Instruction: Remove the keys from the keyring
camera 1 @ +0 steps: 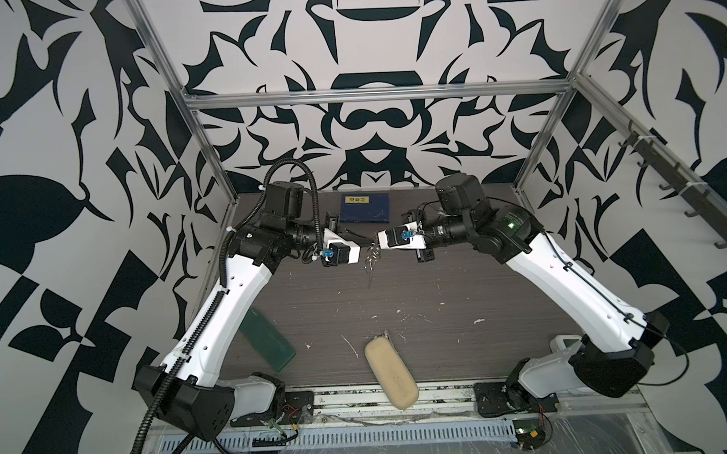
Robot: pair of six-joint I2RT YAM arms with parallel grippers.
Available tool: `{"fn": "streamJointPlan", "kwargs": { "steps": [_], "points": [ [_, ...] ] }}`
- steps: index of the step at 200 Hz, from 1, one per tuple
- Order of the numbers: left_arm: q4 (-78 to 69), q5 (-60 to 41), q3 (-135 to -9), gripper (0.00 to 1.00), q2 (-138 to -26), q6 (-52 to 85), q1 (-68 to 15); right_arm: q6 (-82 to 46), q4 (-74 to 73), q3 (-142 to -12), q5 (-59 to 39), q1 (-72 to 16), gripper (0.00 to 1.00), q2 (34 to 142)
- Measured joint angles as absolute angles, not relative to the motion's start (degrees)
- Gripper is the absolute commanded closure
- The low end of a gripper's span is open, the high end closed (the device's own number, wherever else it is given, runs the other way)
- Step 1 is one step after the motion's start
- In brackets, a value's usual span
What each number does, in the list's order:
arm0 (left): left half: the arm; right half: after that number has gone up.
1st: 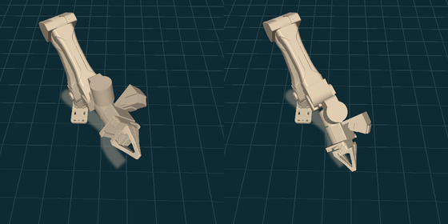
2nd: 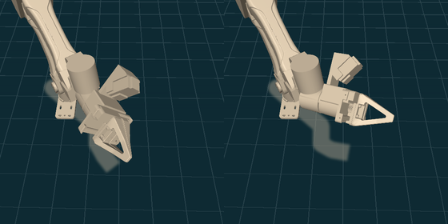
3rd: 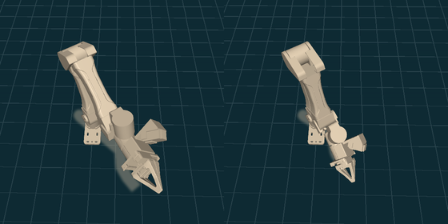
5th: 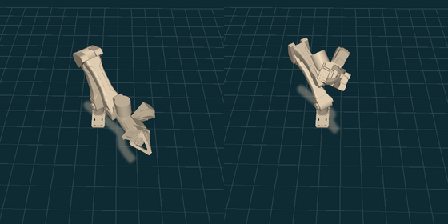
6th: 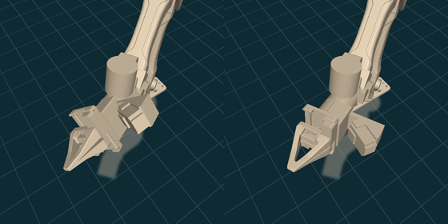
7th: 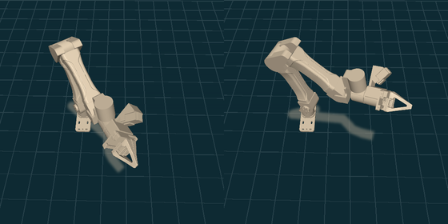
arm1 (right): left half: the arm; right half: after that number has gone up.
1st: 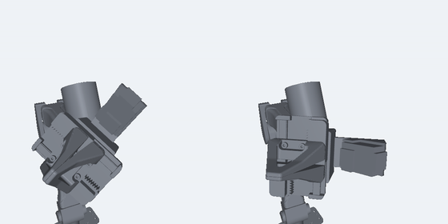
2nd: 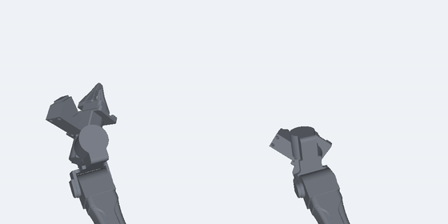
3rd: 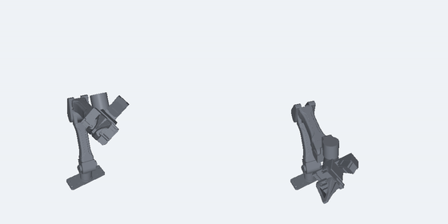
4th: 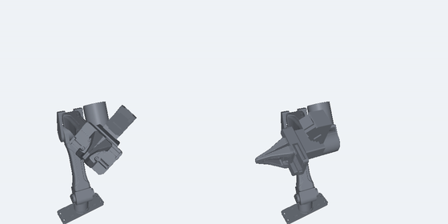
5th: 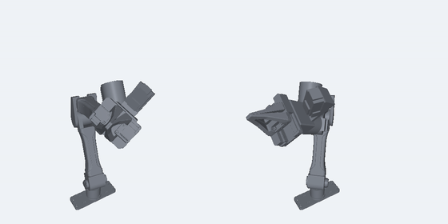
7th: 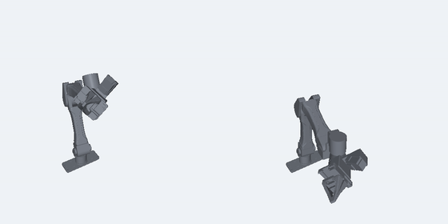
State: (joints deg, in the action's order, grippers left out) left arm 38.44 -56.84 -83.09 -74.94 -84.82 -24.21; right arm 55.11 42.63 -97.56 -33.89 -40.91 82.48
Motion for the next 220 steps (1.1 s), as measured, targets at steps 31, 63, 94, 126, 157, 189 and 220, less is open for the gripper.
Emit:
{"fn": "streamJointPlan", "kwargs": {
  "steps": [31,63,94,126,157,189,220],
  "points": [
    [38.4,-55.6,-83.1,1.0,-74.9,-84.5,-25.0,52.8,43.2,-97.6,-34.6,-40.7,1.0,82.5],
    [37.5,-54.9,-83.1,1.0,-74.8,-84.0,-25.3,51.0,43.3,-97.6,-35.0,-40.5,1.0,82.5],
    [34.0,-54.0,-81.0,1.0,-73.1,-82.3,-25.5,49.1,42.7,-97.6,-35.4,-40.3,1.0,82.5],
    [27.7,-52.8,-77.0,1.0,-69.7,-79.1,-25.6,46.7,41.1,-97.1,-37.0,-39.6,1.0,82.3],
    [23.9,-52.2,-76.0,1.0,-68.7,-76.3,-25.6,42.7,35.5,-93.8,-41.1,-37.4,1.0,80.9],
    [21.2,-51.4,-75.4,1.0,-68.4,-75.6,-25.6,38.5,32.0,-92.4,-44.7,-35.7,1.0,80.8],
    [18.4,-50.0,-73.2,1.0,-66.9,-75.2,-25.7,34.8,28.1,-90.2,-47.9,-34.6,1.0,80.8]
  ]
}}
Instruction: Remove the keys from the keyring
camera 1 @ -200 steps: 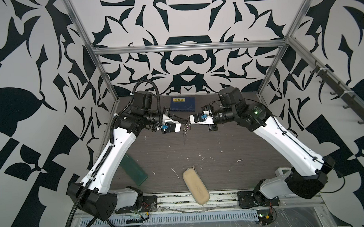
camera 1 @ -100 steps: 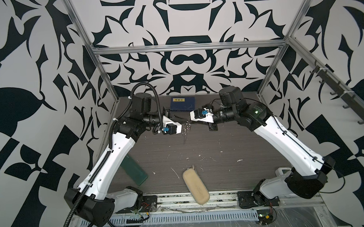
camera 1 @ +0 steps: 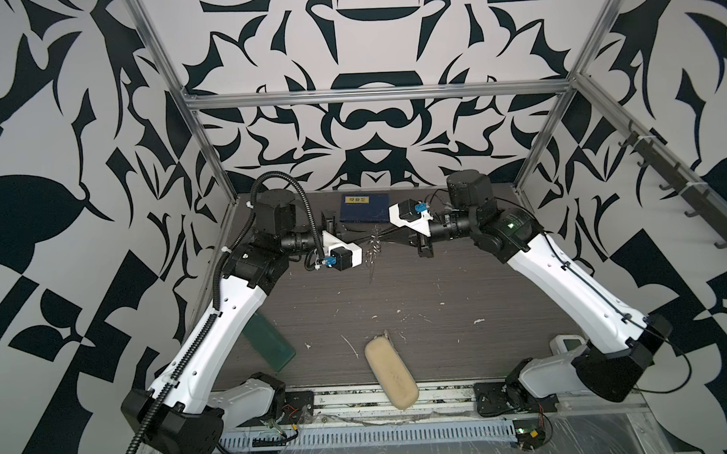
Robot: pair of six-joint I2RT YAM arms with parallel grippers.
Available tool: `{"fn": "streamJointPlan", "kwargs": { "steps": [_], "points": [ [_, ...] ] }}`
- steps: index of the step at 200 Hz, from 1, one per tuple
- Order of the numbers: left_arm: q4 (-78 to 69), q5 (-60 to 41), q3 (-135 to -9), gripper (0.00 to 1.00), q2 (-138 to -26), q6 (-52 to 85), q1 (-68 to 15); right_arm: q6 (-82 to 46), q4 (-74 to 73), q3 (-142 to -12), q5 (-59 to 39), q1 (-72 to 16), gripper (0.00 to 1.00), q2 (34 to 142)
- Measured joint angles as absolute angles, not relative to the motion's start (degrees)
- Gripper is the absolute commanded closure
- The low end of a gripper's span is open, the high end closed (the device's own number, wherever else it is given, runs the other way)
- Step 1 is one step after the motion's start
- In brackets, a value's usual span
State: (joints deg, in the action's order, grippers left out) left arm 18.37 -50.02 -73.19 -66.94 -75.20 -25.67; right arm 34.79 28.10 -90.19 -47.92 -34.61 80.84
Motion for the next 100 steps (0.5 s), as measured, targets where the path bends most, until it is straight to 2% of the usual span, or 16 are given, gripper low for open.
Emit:
{"fn": "streamJointPlan", "kwargs": {
  "steps": [55,100],
  "points": [
    [13.2,-48.7,-70.9,1.0,-65.4,-71.9,-25.7,28.8,20.2,-87.0,-53.4,-32.6,1.0,80.8],
    [13.0,-46.7,-71.0,1.0,-65.4,-71.8,-26.1,25.1,16.6,-85.8,-54.2,-31.9,1.0,80.8]
  ]
}}
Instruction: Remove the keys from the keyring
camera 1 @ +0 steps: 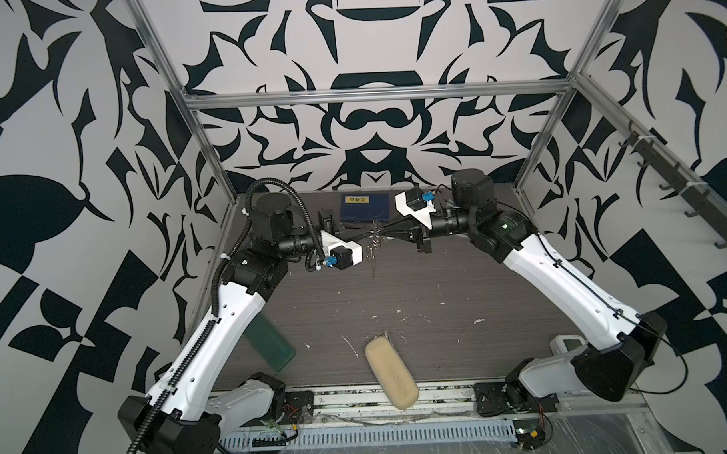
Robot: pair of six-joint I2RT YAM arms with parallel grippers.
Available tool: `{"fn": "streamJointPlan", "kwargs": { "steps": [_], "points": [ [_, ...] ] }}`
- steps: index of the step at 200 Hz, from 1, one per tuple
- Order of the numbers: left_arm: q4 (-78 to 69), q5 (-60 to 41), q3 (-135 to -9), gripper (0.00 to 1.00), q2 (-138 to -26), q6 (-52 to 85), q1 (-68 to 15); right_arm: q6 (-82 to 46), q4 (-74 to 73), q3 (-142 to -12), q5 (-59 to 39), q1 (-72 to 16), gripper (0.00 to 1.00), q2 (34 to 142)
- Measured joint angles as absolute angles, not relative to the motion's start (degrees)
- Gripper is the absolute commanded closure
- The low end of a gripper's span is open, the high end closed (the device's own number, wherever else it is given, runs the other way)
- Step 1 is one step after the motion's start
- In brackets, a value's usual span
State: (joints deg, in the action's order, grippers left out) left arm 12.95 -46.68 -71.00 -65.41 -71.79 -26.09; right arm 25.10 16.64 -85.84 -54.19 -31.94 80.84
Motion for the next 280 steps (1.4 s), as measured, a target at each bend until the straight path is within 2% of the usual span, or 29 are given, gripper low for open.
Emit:
{"fn": "streamJointPlan", "kwargs": {
  "steps": [106,207,280],
  "points": [
    [17.4,-41.3,-75.1,1.0,-68.4,-71.0,-27.2,27.8,17.2,-86.5,-45.6,-33.5,1.0,80.9],
    [19.8,-39.7,-78.5,1.0,-70.1,-70.7,-27.2,35.4,31.9,-99.1,-38.0,-36.3,1.0,85.3],
    [17.2,-41.9,-77.4,1.0,-71.5,-68.4,-27.2,49.6,36.7,-101.5,-32.7,-37.0,1.0,85.9]
  ]
}}
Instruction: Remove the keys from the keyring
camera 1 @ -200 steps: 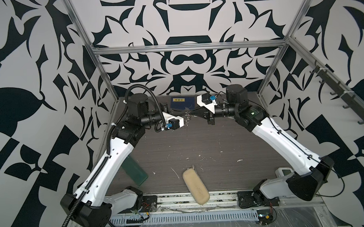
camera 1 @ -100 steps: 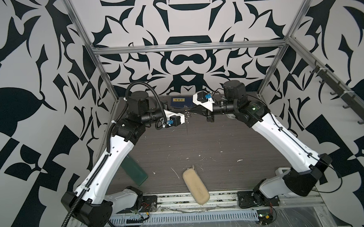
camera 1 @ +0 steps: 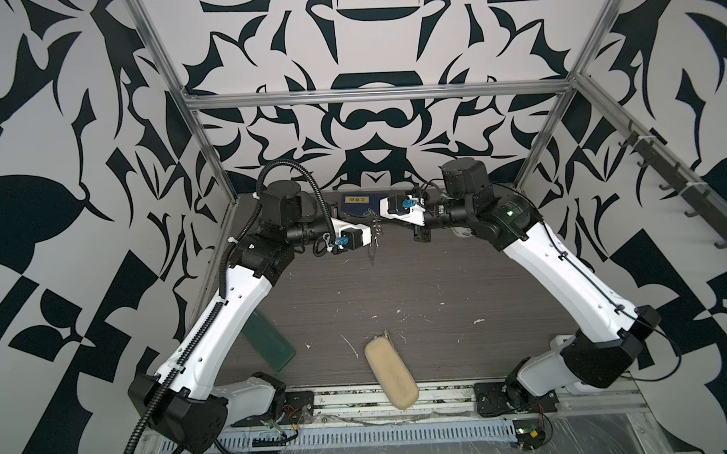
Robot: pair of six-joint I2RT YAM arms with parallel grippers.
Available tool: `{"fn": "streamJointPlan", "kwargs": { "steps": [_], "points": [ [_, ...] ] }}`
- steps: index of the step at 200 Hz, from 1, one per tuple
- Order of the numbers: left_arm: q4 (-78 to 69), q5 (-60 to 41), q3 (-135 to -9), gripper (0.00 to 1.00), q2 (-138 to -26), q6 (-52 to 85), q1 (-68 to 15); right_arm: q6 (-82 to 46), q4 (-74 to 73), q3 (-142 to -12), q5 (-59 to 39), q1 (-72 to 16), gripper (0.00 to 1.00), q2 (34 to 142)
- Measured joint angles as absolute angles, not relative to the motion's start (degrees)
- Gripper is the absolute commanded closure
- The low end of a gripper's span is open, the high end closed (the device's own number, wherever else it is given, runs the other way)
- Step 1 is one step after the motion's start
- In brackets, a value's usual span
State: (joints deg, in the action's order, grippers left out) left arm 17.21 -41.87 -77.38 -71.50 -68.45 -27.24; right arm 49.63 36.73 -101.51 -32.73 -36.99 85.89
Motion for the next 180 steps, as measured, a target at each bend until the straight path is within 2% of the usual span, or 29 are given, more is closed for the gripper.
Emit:
{"fn": "streamJointPlan", "kwargs": {
  "steps": [54,91,180],
  "points": [
    [12.7,-44.0,-74.6,1.0,-71.8,-64.9,-27.2,63.2,39.8,-102.8,-28.1,-38.1,1.0,86.0],
    [11.3,-45.1,-74.5,1.0,-71.7,-64.1,-27.3,70.7,45.5,-108.4,-23.5,-39.8,1.0,87.5],
    [8.4,-45.9,-73.1,1.0,-71.7,-63.0,-27.5,79.4,50.2,-112.7,-14.5,-43.2,1.0,88.9]
  ]
}}
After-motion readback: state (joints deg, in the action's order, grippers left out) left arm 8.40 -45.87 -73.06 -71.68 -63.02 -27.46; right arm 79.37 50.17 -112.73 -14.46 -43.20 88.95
